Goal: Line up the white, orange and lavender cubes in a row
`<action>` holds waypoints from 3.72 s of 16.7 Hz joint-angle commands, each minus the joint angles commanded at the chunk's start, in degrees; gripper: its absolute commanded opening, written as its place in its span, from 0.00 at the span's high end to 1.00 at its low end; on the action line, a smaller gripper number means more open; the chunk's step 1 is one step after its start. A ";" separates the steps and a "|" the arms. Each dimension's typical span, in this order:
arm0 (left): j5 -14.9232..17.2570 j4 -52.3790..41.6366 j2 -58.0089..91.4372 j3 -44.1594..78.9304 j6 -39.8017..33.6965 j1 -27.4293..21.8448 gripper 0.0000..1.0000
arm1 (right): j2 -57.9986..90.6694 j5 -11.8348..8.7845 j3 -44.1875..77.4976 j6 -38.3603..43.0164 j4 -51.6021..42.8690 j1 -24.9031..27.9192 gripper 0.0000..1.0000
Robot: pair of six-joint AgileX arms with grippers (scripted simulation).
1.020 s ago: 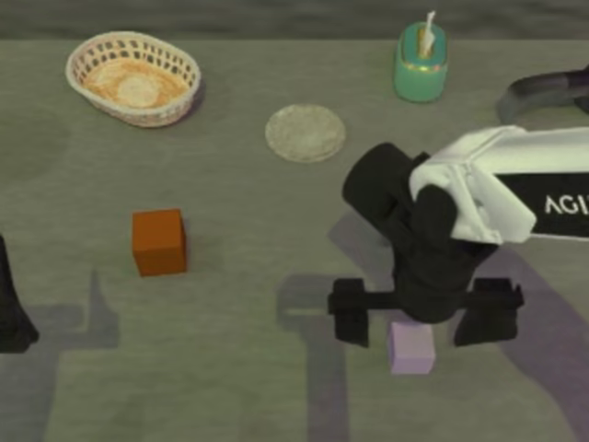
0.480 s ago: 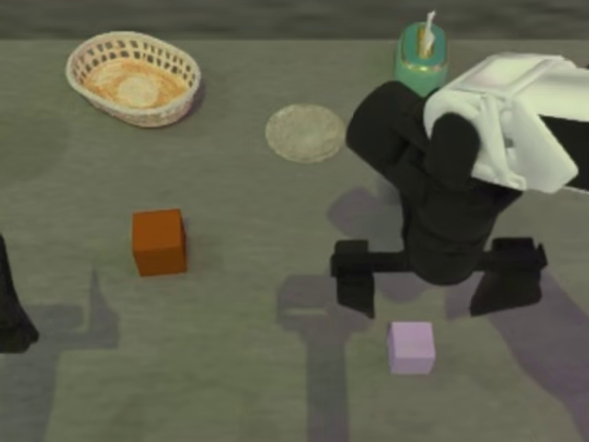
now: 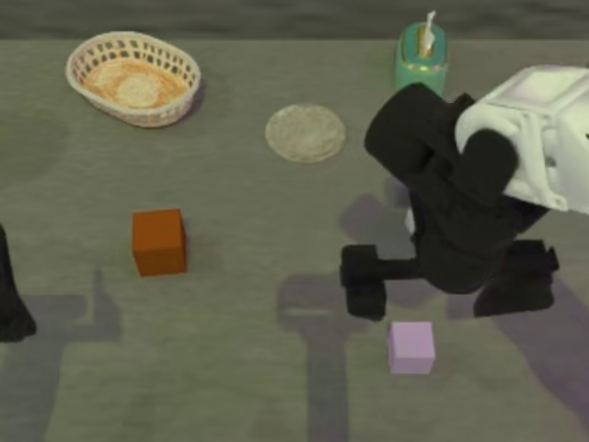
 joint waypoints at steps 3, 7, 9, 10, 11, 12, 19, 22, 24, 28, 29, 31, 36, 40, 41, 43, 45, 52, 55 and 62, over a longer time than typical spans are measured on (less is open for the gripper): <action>0.08 -6.66 10.83 10.08 -2.54 -1.90 0.00 | -10.51 -0.24 -8.20 -3.87 5.80 -0.12 0.00; 0.17 -18.68 33.09 27.58 -6.92 -5.18 0.00 | -30.85 -0.83 -23.32 -10.62 16.01 -3.14 0.00; 0.16 -25.45 46.28 36.97 -9.32 -6.95 0.00 | -42.58 -1.25 -32.28 -14.55 21.93 -6.29 0.00; 0.15 -28.87 53.04 41.66 -10.52 -7.83 0.00 | -48.49 -1.45 -36.87 -16.57 24.95 -8.23 0.00; 0.14 -32.28 59.76 46.29 -11.72 -8.70 0.00 | -54.33 -1.63 -41.39 -18.60 27.99 -10.38 0.00; 0.12 -35.63 66.28 50.82 -12.90 -9.55 0.00 | -59.62 -1.75 -45.45 -20.49 30.79 -12.54 0.00; 0.07 -54.74 100.92 77.63 -19.91 -14.53 0.00 | -88.48 -1.26 -66.49 -32.43 48.71 -30.30 0.00; 0.09 -59.34 109.44 85.31 -21.79 -15.84 0.00 | -95.41 -0.86 -70.40 -35.68 54.26 -36.70 0.00; 0.10 -60.92 112.56 88.11 -22.48 -16.31 0.00 | -98.42 -0.72 -71.51 -36.80 56.42 -39.31 0.00; 0.10 -61.31 113.34 88.80 -22.65 -16.42 0.00 | -99.17 -0.70 -71.71 -37.04 56.91 -39.95 0.00; 0.10 -61.31 113.34 88.80 -22.65 -16.42 0.00 | -99.17 -0.70 -71.71 -37.04 56.91 -39.95 0.00; 0.11 -61.00 113.29 88.50 -22.57 -16.14 0.00 | -99.17 -0.70 -71.71 -37.04 56.91 -39.95 0.00; 0.13 -51.49 116.85 82.90 -22.46 -16.27 0.00 | -99.17 -0.70 -71.71 -37.04 56.91 -39.95 0.00; 0.16 -44.01 119.93 78.21 -22.46 -16.32 0.00 | -99.17 -0.70 -71.71 -37.04 56.91 -39.95 0.00; 0.16 -43.66 120.12 77.93 -22.46 -16.33 0.00 | -99.17 -0.70 -71.71 -37.04 56.91 -39.95 0.00; 0.16 -43.66 120.12 77.93 -22.46 -16.33 0.00 | -99.17 -0.70 -71.71 -37.04 56.91 -39.95 0.00; 0.16 -43.66 120.12 77.93 -22.46 -16.33 0.08 | -99.17 -0.70 -71.71 -37.04 56.91 -39.95 0.00; 0.16 -43.66 120.12 77.93 -22.46 -16.33 0.60 | -99.17 -0.70 -71.71 -37.04 56.91 -39.95 0.00; 0.16 -43.66 120.12 77.93 -22.46 -16.33 0.83 | -99.17 -0.70 -71.71 -37.04 56.91 -39.95 0.00; 0.16 -43.66 120.12 77.93 -22.46 -16.33 1.00 | -99.17 -0.70 -71.71 -37.04 56.91 -39.95 0.00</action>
